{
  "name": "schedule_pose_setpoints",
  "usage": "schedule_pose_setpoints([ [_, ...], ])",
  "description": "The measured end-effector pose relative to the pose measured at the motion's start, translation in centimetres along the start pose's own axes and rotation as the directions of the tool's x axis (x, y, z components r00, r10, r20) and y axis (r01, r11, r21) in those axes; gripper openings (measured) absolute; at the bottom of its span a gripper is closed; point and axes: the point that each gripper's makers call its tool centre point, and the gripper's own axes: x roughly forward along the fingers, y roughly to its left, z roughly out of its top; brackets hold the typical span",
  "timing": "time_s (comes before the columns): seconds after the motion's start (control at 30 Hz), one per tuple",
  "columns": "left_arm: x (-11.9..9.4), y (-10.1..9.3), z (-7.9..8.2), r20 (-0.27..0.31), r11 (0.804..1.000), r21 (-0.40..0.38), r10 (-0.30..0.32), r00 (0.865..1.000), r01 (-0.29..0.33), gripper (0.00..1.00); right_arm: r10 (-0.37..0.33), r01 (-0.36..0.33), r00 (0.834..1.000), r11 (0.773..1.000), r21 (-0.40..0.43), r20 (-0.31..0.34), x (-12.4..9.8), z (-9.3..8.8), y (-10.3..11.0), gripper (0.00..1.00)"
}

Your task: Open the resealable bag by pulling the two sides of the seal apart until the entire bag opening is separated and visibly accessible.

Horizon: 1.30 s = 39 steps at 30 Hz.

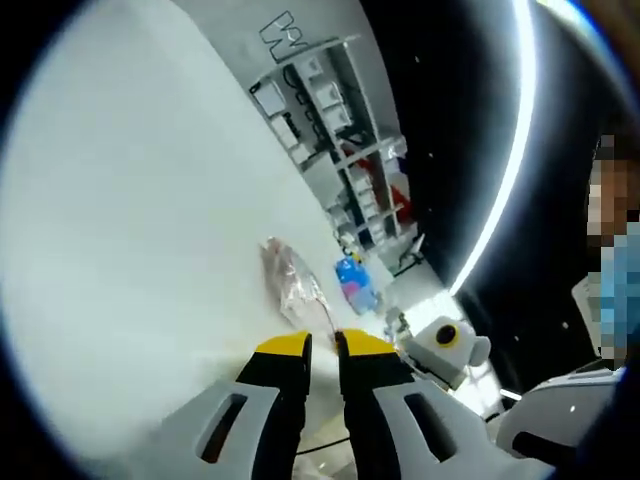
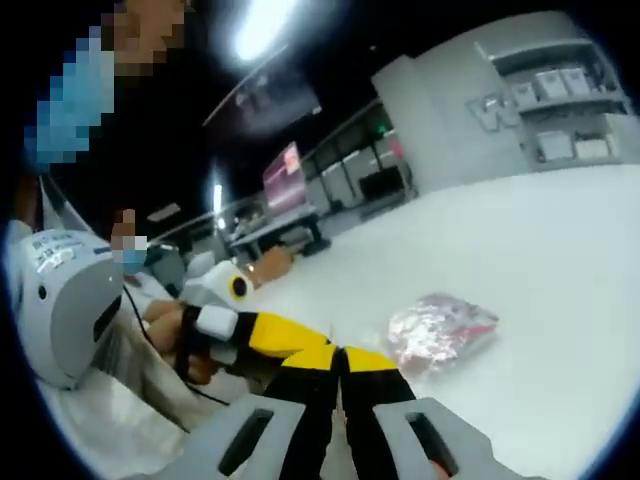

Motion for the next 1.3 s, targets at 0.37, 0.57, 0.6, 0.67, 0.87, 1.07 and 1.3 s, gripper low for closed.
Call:
schedule_pose_setpoints([
  [0.37, -0.18, -0.15, -0.18, -0.008, 1.0, -0.025, -0.006, 1.0, 0.006, 0.1, 0.011, -0.011, 1.0, 1.0, -0.013, -0.002, 0.04, 0.03, 0.2, 0.0],
  [0.57, -0.09, -0.43, -0.24, -0.009, 0.999, -0.043, -0.013, 1.0, 0.012, 0.08, 0.013, -0.013, 1.0, 1.0, -0.016, -0.005, -0.02, -0.1, 0.3, 0.0],
  [0.6, -0.07, -0.48, -0.26, -0.01, 0.999, -0.045, -0.013, 1.0, 0.013, 0.08, 0.014, -0.014, 1.0, 1.0, -0.018, -0.005, -0.03, -0.11, 0.31, 0.0],
  [0.67, -0.05, -0.57, -0.32, -0.012, 0.999, -0.045, -0.014, 1.0, 0.013, 0.07, 0.015, -0.015, 1.0, 1.0, -0.016, -0.006, -0.04, -0.11, 0.3, 0.0],
  [0.87, -0.05, -0.69, -0.4, -0.011, 0.998, -0.059, -0.023, 1.0, 0.023, 0.04, 0.019, -0.019, 1.0, 1.0, -0.018, -0.01, 0.03, -0.2, 0.32, 0.0],
  [1.07, -0.07, -0.77, -0.41, -0.014, 0.999, -0.039, -0.023, 1.0, 0.023, 0.02, 0.019, -0.019, 1.0, 1.0, -0.013, -0.012, 0.01, -0.37, 0.34, 0.0],
  [1.3, -0.02, -0.82, -0.24, -0.008, 0.999, -0.034, -0.032, 0.999, 0.032, 0.01, 0.012, -0.013, 1.0, 1.0, -0.002, -0.009, 0.02, -0.4, 0.39, 0.0],
])
